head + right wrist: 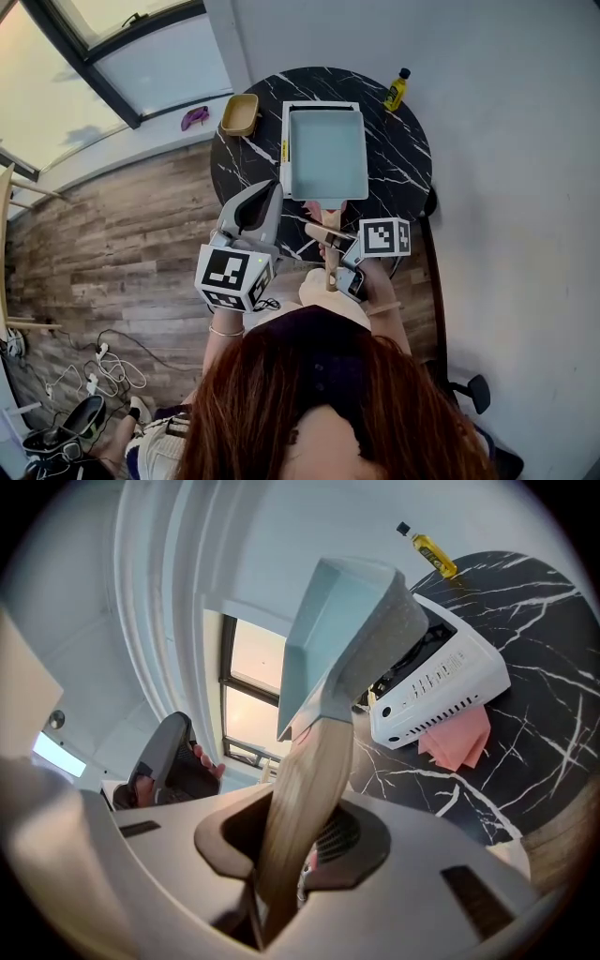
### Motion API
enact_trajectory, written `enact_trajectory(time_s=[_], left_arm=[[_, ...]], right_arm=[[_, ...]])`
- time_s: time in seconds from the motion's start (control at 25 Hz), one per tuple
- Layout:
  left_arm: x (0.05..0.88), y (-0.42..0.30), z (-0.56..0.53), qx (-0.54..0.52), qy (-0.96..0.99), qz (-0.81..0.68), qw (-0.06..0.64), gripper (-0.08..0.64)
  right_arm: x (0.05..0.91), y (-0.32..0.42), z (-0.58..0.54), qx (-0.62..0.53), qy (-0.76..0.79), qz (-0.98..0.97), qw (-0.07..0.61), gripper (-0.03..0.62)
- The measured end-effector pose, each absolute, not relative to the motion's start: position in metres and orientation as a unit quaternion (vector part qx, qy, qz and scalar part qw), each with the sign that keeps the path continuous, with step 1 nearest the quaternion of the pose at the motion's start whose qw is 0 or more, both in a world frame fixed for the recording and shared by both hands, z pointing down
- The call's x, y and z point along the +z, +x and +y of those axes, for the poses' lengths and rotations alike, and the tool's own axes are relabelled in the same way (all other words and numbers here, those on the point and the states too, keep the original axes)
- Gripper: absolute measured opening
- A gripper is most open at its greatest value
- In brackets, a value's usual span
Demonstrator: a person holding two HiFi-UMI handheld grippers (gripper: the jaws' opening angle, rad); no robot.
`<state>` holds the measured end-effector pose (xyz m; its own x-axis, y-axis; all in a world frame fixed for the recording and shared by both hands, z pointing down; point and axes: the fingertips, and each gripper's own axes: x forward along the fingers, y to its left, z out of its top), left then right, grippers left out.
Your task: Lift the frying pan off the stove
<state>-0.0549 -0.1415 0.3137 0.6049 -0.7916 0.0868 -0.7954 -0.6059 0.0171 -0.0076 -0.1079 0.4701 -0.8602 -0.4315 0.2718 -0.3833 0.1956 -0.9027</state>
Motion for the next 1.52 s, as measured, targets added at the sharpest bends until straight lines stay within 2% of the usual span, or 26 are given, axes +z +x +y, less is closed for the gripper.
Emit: enact_trajectory(time_s=[1.52], left_arm=[[0.316, -0.1, 0.007, 0.028, 0.9, -0.436, 0.019, 0.012]], right_arm=[[0.43, -0.038, 0.034, -0.537, -0.291, 0.791, 0.04, 0.097]])
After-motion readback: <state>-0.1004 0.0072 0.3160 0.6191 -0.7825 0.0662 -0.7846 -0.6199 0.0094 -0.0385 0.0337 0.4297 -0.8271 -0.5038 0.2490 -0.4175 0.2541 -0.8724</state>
